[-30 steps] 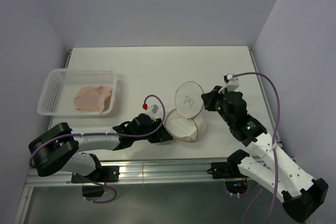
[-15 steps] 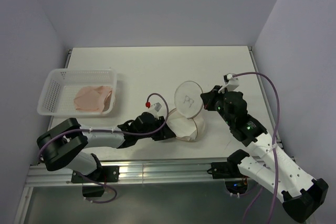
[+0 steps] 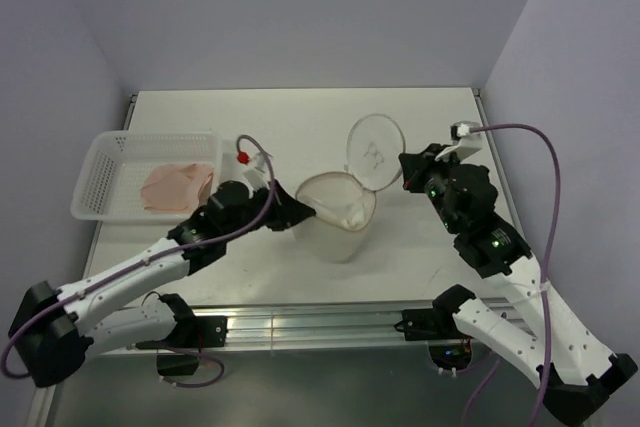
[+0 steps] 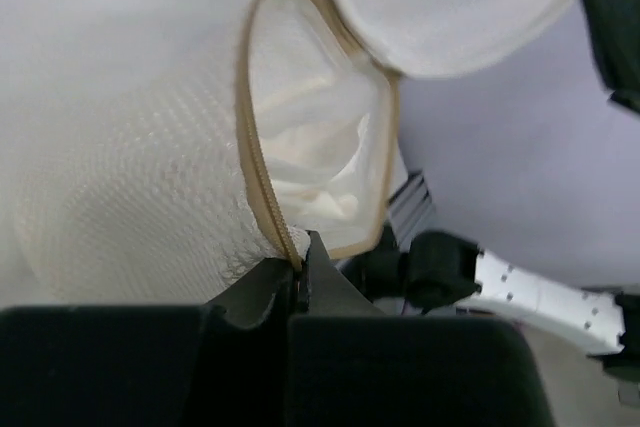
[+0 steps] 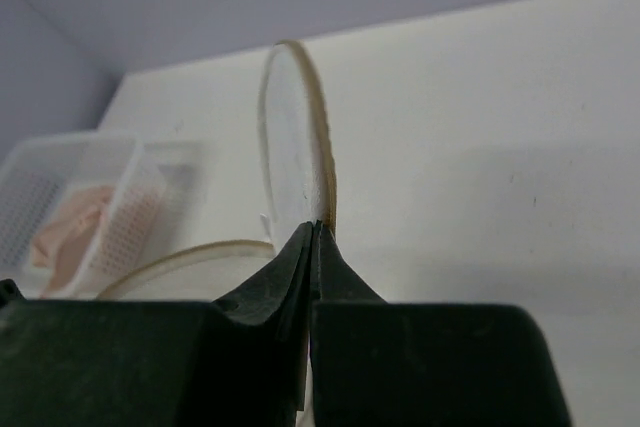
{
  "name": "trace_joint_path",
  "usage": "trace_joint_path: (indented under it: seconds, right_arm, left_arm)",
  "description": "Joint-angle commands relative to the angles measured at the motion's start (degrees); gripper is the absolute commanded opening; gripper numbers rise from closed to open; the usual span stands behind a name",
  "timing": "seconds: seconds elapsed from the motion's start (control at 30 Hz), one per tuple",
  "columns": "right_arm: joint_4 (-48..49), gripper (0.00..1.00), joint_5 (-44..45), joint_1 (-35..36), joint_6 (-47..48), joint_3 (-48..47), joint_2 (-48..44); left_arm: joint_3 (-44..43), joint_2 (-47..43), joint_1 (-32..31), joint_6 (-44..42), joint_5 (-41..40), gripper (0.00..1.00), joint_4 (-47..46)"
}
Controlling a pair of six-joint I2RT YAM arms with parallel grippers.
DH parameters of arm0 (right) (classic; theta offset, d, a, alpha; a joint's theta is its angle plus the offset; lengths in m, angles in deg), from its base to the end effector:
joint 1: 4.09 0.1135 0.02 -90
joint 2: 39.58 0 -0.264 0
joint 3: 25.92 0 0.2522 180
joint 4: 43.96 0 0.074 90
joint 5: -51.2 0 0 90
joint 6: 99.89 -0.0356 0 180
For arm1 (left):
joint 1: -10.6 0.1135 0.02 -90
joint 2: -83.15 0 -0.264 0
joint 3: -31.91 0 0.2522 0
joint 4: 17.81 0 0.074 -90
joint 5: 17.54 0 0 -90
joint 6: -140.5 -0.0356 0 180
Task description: Place the bra in the laundry bag and zip it closed
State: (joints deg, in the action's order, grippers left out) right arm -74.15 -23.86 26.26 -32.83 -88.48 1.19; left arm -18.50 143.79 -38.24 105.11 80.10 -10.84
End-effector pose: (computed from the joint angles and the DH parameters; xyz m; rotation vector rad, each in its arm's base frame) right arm 0.1440 0.0737 0.3637 0.0833 1.7326 0.4652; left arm 0.1565 -0.1862 0.2665 -0.0025 2.1086 -1.3060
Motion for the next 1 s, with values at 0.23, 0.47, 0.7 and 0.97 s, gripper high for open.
trace_joint_path:
  seconds: [0.23, 0.47, 0.7, 0.97]
  right_arm:
    - [0.3, 0.0, 0.9, -0.3, -2.1, 4.1, -0.3]
    - [-5.0, 0.0, -2.7, -0.1, -3.2, 0.7, -6.9]
    - [-4.4, 0.0, -9.8, 0.4, -6.7, 1.1, -8.3]
    - [1.9, 0.0, -13.1, 0.4, -12.2, 12.2, -6.1]
  left_arm:
    - [-10.0, -3.6, 10.9, -11.5, 4.8, 0.0, 13.7]
    - [-5.7, -0.4, 14.9, -11.9, 11.3, 0.0, 10.3]
    - [-9.7, -2.2, 14.4, -15.8, 9.0, 0.0, 13.1]
    - [-2.3, 1.9, 14.8, -17.3, 9.5, 0.0, 7.7]
